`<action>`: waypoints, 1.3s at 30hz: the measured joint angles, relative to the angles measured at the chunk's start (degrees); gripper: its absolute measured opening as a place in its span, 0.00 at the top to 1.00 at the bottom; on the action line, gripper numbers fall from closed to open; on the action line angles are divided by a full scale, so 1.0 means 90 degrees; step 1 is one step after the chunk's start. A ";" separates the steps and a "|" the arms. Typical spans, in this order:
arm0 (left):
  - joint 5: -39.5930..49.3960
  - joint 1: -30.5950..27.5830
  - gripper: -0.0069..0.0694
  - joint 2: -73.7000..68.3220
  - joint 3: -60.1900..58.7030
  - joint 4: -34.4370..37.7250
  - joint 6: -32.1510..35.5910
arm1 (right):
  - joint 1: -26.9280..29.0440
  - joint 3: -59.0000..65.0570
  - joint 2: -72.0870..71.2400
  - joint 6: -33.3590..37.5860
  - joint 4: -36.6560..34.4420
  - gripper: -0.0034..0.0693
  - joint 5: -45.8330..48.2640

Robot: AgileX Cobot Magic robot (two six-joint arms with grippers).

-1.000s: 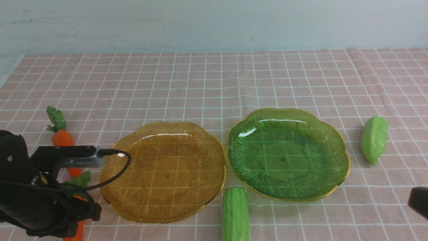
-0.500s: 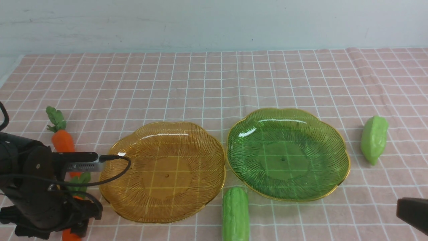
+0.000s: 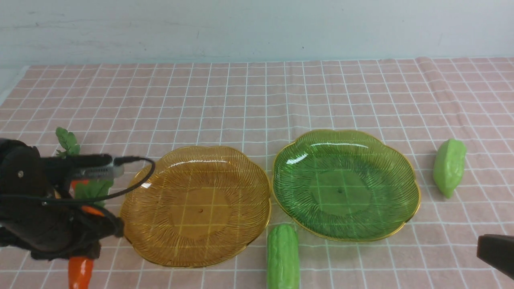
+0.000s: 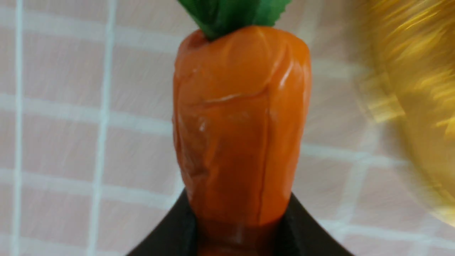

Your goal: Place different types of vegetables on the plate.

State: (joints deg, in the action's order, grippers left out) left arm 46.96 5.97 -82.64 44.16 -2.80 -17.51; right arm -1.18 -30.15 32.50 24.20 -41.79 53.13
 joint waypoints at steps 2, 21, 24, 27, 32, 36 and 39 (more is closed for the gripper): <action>-0.0432 0.0170 0.66 0.0314 0.0177 0.0311 0.0324 | 0.0000 0.0000 0.0000 0.0000 -0.0037 0.97 -0.0046; -0.1290 0.0647 0.29 -0.1226 0.1942 0.1577 0.1155 | 0.0000 -0.0061 0.0007 0.0026 -0.0165 0.97 -0.0210; -0.0993 0.0289 0.42 -0.1226 0.2198 0.1588 0.0843 | 0.0000 -0.0245 0.0028 0.0032 0.0056 0.97 -0.0102; -0.0767 -0.0385 0.73 -0.1226 0.2359 0.1554 0.0760 | 0.0000 -0.0533 0.0026 -0.0021 0.0372 0.97 0.0083; -0.0820 -0.1225 0.89 -0.1233 0.2375 0.1527 0.0808 | 0.0000 -0.1048 0.0152 -0.0322 0.0944 0.97 0.0336; -0.1372 -0.1610 0.88 -0.1382 0.2395 0.1519 0.1245 | 0.0000 -0.1557 0.0811 -0.0393 0.1150 0.97 0.0733; -0.1613 -0.1617 0.83 -0.1558 0.2395 0.1519 0.1410 | 0.0000 -0.1825 0.1385 -0.0282 0.1171 0.97 0.1064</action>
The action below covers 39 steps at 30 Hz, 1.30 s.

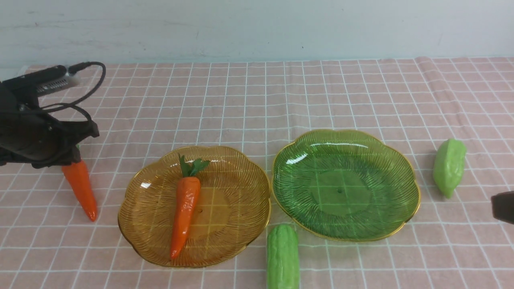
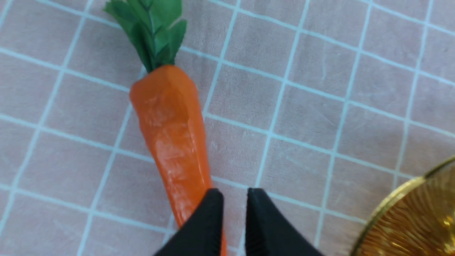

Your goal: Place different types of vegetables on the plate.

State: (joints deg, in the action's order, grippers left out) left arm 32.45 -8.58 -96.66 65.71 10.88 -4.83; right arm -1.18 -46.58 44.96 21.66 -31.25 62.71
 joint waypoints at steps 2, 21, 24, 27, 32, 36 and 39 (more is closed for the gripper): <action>-0.0192 0.0000 0.70 -0.0357 0.0000 0.0021 0.0058 | 0.0000 -0.0198 0.0517 0.0242 0.0000 0.97 0.0201; -0.0427 -0.0021 0.70 -0.1595 0.0171 -0.0008 0.0057 | -0.1101 -0.0280 0.1497 0.0544 0.0090 0.97 -0.0034; 0.0341 0.0091 0.70 -0.1306 0.0425 0.0013 0.0228 | -0.1159 -0.0280 0.1497 0.0366 0.0083 0.97 -0.0055; 0.0864 0.0688 0.70 -0.0663 0.0616 0.0020 0.0536 | -0.1164 -0.0280 0.1525 0.0348 -0.0029 0.97 -0.0084; 0.1334 0.2240 0.70 -0.0080 0.0656 0.0103 0.0651 | -0.1578 -0.0301 0.1937 0.0348 -0.0329 0.97 -0.0215; 0.1477 0.3267 0.70 -0.0297 0.0656 0.0087 0.0626 | -0.2641 -0.0308 0.2464 -0.0071 -0.0355 0.97 -0.0609; 0.1411 0.3549 0.68 -0.0549 0.0656 0.0087 0.0458 | -0.3214 -0.0313 0.2991 -0.1036 -0.0109 0.96 -0.1055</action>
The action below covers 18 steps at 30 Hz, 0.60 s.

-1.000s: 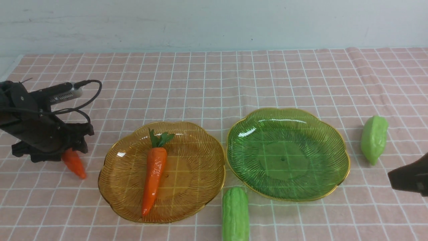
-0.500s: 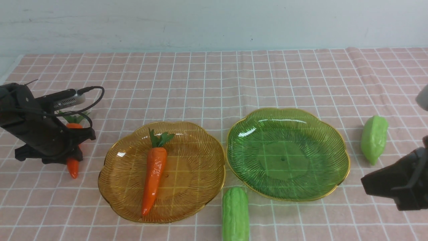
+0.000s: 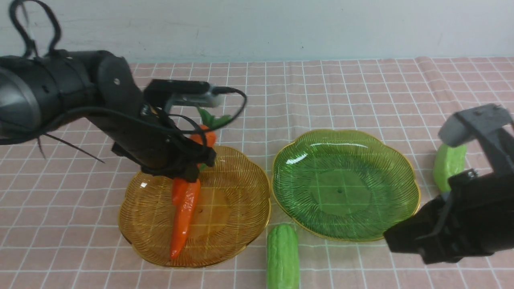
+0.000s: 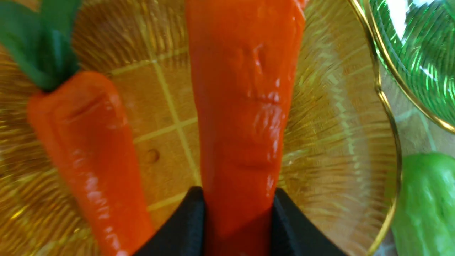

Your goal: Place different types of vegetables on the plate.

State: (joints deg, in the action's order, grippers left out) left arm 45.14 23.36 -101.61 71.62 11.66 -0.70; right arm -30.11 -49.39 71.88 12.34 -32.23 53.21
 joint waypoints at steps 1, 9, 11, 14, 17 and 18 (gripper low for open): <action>-0.0063 0.0030 0.66 -0.0108 0.0000 0.0000 -0.0057 | -0.0156 0.0000 0.0187 -0.0359 0.0176 0.95 -0.0119; 0.0128 0.0070 0.20 -0.0362 0.0190 -0.0041 -0.0357 | -0.0856 -0.0119 0.1560 -0.1468 0.0768 0.58 -0.0842; 0.0519 0.0070 0.20 -0.0355 0.0441 -0.0104 -0.0362 | -0.1025 -0.0412 0.2018 -0.1481 0.0780 0.40 -0.0988; 0.1158 0.0070 0.43 -0.0060 0.0757 -0.0433 -0.0362 | -0.1190 -0.0792 0.2514 -0.1481 0.0786 0.22 -0.1129; 0.1475 0.0070 0.73 0.0448 0.0772 -0.0797 -0.0362 | -0.1227 -0.1078 0.2929 -0.1489 0.0814 0.13 -0.1198; 0.1562 0.0070 0.79 0.0641 0.0772 -0.0903 -0.0362 | -0.1227 -0.1141 0.3081 -0.1519 0.0822 0.11 -0.1222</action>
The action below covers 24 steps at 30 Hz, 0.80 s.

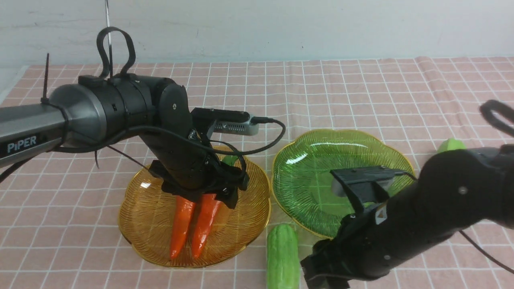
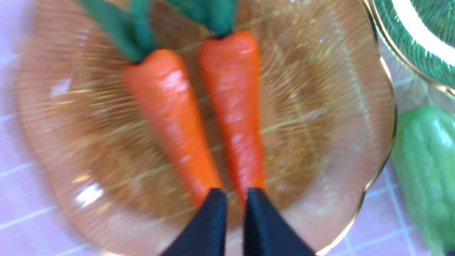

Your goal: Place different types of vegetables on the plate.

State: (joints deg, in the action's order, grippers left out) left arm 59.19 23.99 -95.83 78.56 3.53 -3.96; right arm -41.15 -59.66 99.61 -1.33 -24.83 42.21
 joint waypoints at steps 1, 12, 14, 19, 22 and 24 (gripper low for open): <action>0.0134 0.0000 0.86 0.0273 0.0000 -0.0162 -0.0028 | 0.0000 -0.0047 0.0160 -0.0042 0.0000 0.10 -0.0066; 0.0396 0.0000 0.91 0.2271 -0.0765 -0.0677 -0.0360 | -0.0013 -0.0150 0.0687 -0.0085 -0.0086 0.36 0.0032; 0.0415 0.0005 0.91 0.2432 -0.0820 -0.0797 -0.0497 | -0.0019 -0.0150 0.0529 -0.0099 -0.0072 0.36 0.0436; 0.0559 0.0005 0.91 0.2699 -0.0908 -0.0992 -0.0630 | 0.0007 -0.0150 -0.0504 -0.0130 0.0238 0.36 0.1150; 0.0551 0.0005 0.91 0.2834 -0.1050 -0.0999 -0.0695 | 0.0293 -0.0222 -0.0874 -0.0239 0.0745 0.36 0.1096; 0.0514 0.0005 0.91 0.2943 -0.1203 -0.1004 -0.0726 | 0.0585 -0.0341 -0.0923 -0.0454 0.0968 0.36 0.1016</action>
State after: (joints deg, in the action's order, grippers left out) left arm 63.82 24.03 -69.35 67.74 -5.50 -10.49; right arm -35.89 -62.73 91.31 -5.42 -16.12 51.35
